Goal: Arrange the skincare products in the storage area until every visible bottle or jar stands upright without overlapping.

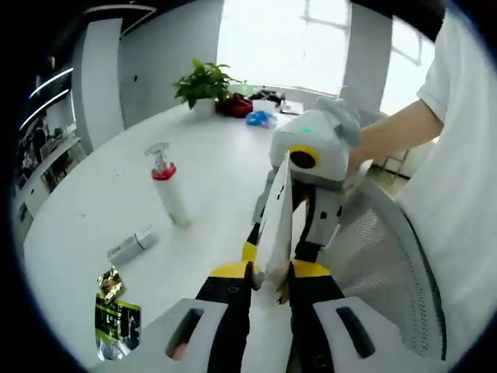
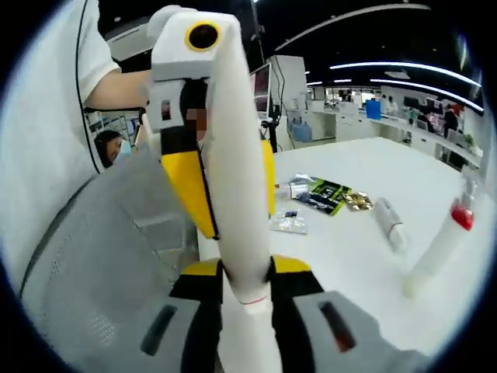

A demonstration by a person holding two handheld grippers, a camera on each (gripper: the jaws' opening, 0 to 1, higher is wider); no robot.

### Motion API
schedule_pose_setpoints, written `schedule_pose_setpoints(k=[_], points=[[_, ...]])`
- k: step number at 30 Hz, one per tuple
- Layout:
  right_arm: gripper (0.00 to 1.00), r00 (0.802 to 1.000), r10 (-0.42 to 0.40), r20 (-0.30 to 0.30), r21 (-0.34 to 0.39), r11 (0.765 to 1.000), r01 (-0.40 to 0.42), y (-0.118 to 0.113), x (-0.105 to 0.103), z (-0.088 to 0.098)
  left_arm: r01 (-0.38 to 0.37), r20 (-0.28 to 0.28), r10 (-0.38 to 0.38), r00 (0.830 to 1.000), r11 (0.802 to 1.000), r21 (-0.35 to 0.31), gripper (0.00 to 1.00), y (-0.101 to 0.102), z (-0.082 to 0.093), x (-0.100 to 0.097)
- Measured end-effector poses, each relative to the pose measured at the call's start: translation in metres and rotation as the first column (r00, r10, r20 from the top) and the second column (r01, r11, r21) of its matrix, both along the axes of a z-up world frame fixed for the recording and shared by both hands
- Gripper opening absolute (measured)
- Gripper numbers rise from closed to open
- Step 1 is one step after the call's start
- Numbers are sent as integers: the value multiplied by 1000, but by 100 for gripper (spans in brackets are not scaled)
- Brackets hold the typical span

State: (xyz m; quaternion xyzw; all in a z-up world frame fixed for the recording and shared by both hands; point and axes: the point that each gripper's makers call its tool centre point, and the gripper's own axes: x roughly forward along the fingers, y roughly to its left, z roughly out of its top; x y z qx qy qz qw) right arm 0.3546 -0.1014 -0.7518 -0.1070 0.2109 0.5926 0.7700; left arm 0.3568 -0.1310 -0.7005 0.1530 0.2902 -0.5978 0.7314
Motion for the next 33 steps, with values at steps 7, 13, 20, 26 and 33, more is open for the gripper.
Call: schedule_pose_setpoints(k=[7, 13, 20, 26, 33], points=[[23, 1000, -18, -12, -23, 1000, 18, -1, 6, -13, 14, 22, -15, 1000, 999, 34, 15, 0, -13, 5], [23, 1000, -27, -6, -59, 998, 27, -2, 11, -21, 38, 45, -40, 998, 997, 61, 15, -1, -22, 9], [24, 998, -53, -22, -63, 997, 51, -4, 14, -26, 50, 54, -54, 997, 997, 63, 15, -2, -26, 11], [26, 995, -92, -34, -50, 995, 90, -7, 18, -25, 54, 59, -57, 997, 997, 53, 14, -2, -25, 13], [32, 986, -157, -53, -53, 987, 154, -14, 22, -25, 65, 69, -68, 995, 997, 49, 14, -5, -25, 17]])
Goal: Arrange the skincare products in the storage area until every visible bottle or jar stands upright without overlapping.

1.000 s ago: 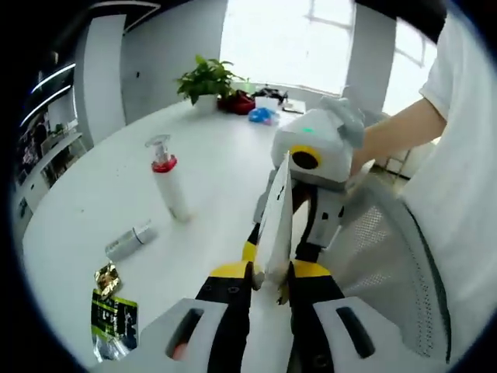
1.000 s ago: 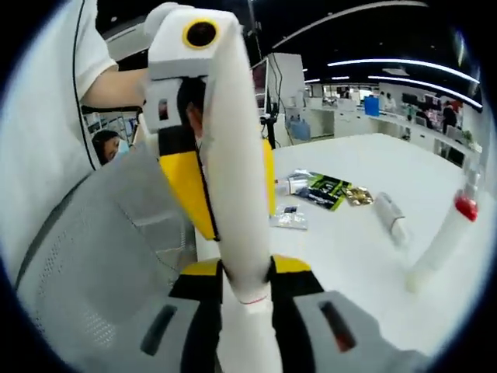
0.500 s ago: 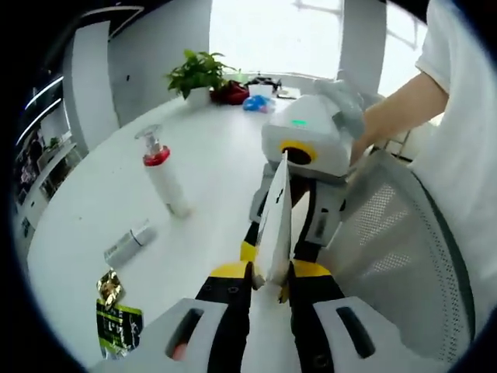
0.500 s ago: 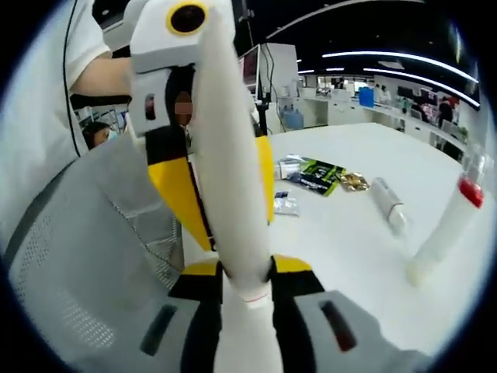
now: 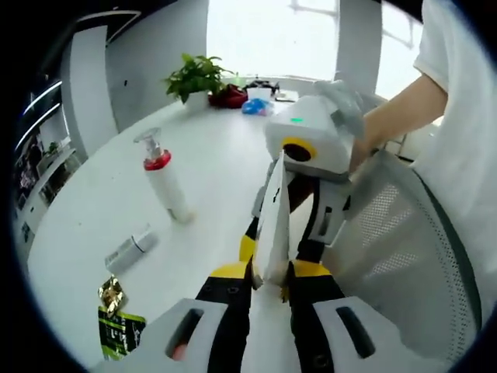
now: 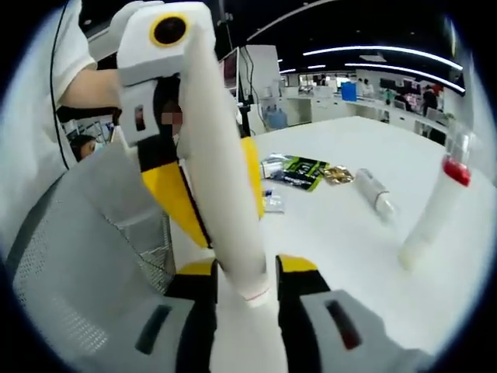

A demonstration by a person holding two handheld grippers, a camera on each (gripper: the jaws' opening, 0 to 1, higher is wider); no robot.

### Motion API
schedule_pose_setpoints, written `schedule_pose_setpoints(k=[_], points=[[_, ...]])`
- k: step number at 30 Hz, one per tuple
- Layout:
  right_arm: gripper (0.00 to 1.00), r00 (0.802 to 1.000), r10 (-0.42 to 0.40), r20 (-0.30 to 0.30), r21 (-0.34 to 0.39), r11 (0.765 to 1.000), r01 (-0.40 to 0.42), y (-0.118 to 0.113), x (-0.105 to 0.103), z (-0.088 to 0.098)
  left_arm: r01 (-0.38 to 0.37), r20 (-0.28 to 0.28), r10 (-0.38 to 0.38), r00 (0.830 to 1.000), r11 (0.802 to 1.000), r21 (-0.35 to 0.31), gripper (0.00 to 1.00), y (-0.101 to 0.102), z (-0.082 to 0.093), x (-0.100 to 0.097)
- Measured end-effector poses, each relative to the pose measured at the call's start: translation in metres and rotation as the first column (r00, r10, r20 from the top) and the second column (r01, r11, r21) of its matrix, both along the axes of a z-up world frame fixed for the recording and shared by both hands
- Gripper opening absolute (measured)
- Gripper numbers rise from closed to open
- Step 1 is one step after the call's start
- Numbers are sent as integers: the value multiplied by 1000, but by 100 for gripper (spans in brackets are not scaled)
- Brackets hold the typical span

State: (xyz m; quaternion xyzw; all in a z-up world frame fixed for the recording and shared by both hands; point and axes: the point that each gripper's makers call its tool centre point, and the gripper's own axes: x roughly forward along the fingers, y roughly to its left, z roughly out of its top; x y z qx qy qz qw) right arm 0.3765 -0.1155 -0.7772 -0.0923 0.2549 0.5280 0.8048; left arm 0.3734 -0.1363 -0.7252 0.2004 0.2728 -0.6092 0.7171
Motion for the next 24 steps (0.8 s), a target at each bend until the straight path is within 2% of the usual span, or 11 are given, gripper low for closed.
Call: schedule_pose_setpoints(k=[12, 24], points=[[49, 991, -132, -21, 9, 991, 133, -24, 8, 3, 9, 4, -8, 1000, 1000, -10, 14, -8, 0, 16], [62, 968, -250, -28, 19, 968, 250, -41, 17, 5, 26, 20, -26, 999, 1000, -5, 14, -13, 1, 40]])
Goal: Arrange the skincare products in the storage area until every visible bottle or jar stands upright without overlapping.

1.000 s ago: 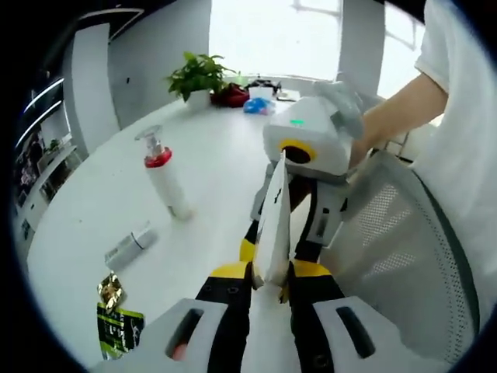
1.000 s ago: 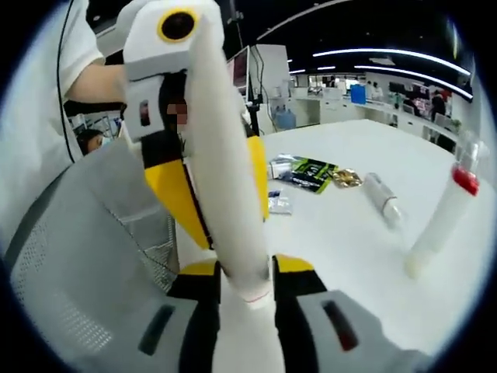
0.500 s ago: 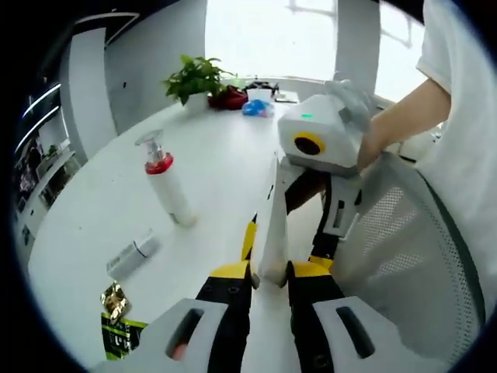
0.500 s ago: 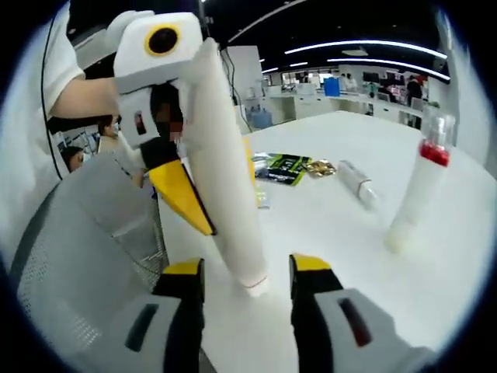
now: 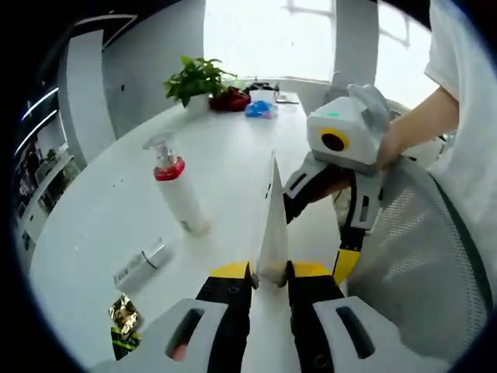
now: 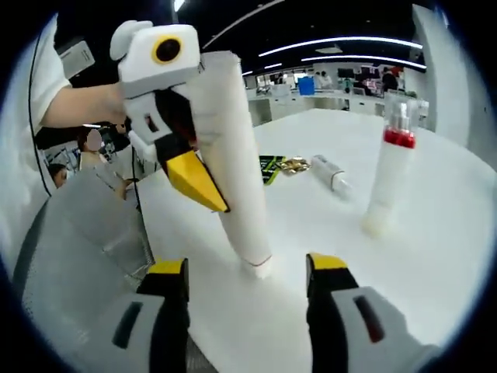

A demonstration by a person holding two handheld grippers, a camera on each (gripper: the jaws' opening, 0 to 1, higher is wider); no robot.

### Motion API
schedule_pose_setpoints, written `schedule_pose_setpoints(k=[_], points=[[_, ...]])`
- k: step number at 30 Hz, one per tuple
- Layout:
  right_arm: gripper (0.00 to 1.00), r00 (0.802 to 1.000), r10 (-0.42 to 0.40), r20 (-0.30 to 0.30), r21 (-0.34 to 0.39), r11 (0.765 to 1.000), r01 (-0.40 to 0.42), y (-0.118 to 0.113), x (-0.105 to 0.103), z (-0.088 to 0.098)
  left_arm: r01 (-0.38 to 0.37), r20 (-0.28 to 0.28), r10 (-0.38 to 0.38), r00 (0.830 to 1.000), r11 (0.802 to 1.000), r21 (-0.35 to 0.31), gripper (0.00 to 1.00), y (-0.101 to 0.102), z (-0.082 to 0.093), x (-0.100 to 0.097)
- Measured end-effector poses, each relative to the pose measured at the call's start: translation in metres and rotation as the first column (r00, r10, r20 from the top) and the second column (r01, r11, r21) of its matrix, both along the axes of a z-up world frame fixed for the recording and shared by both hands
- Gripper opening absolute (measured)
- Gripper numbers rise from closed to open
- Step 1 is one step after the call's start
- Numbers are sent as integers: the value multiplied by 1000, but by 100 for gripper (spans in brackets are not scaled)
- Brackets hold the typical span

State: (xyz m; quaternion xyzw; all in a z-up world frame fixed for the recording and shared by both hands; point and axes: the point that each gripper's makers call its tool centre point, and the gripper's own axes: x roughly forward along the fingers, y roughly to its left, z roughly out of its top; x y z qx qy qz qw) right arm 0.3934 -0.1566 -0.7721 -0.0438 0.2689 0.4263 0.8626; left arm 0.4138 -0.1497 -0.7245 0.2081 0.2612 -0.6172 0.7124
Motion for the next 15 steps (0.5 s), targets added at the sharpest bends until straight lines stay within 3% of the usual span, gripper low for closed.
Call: schedule_pose_setpoints(k=[15], points=[[73, 985, -172, 21, 24, 985, 172, -28, 21, 11, 28, 44, -28, 999, 1000, 1, 14, -16, 1, 52]])
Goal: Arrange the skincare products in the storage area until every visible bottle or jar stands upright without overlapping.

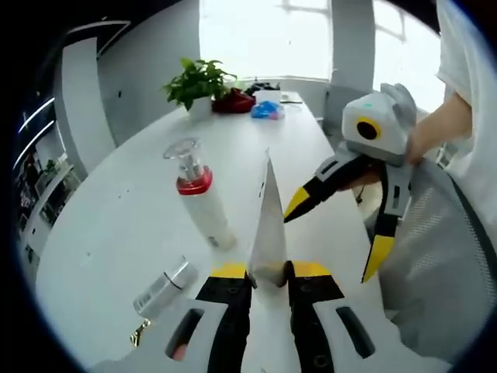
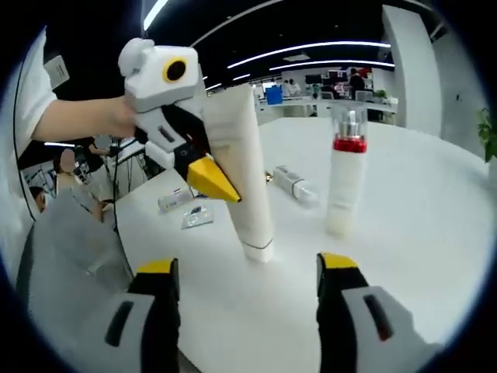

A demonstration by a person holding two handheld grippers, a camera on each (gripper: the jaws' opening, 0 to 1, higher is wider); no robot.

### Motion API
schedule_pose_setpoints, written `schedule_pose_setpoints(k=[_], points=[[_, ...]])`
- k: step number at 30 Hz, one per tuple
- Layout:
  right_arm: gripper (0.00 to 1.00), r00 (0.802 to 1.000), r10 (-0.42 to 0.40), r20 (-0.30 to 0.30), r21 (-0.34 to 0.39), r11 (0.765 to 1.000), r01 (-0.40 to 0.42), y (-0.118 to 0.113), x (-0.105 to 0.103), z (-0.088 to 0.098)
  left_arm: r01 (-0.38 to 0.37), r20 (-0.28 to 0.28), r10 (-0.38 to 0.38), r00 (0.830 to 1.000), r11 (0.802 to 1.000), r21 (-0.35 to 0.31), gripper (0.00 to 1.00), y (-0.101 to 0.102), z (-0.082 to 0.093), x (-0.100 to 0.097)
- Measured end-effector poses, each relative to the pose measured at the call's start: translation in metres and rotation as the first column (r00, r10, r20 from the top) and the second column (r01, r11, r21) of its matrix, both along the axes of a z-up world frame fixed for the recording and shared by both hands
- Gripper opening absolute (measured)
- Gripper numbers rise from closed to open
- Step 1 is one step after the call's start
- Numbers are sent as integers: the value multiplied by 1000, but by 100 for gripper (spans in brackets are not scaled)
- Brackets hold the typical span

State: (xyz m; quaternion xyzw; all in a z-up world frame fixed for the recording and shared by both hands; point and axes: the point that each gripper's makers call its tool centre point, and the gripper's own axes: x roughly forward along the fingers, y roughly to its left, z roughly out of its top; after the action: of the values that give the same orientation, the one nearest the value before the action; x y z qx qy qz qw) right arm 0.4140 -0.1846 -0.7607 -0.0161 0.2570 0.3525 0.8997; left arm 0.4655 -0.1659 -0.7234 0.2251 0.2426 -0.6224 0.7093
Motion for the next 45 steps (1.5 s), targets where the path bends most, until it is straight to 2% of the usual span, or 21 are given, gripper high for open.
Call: schedule_pose_setpoints(k=[11, 12, 18, 34, 45], points=[[75, 1000, -8, -7, -7, 1000, 8, 1, 0, -1, -14, 22, 15, 1000, 1000, -19, 14, -14, 1, 42], [75, 1000, -10, -7, -6, 1000, 10, 1, 0, -1, -14, 27, 15, 1000, 1000, -19, 14, -14, -1, 52], [76, 1000, -11, -10, -14, 1000, 10, -1, 0, -3, -4, 40, 5, 999, 1000, -25, 14, -23, -1, 70], [76, 1000, -24, -16, -2, 1000, 24, -2, 1, -4, 32, 51, -31, 998, 999, -19, 14, -35, -1, 78], [76, 999, -27, -23, -5, 1000, 27, -3, 1, -5, 30, 36, -29, 999, 999, -15, 14, -26, -2, 80]])
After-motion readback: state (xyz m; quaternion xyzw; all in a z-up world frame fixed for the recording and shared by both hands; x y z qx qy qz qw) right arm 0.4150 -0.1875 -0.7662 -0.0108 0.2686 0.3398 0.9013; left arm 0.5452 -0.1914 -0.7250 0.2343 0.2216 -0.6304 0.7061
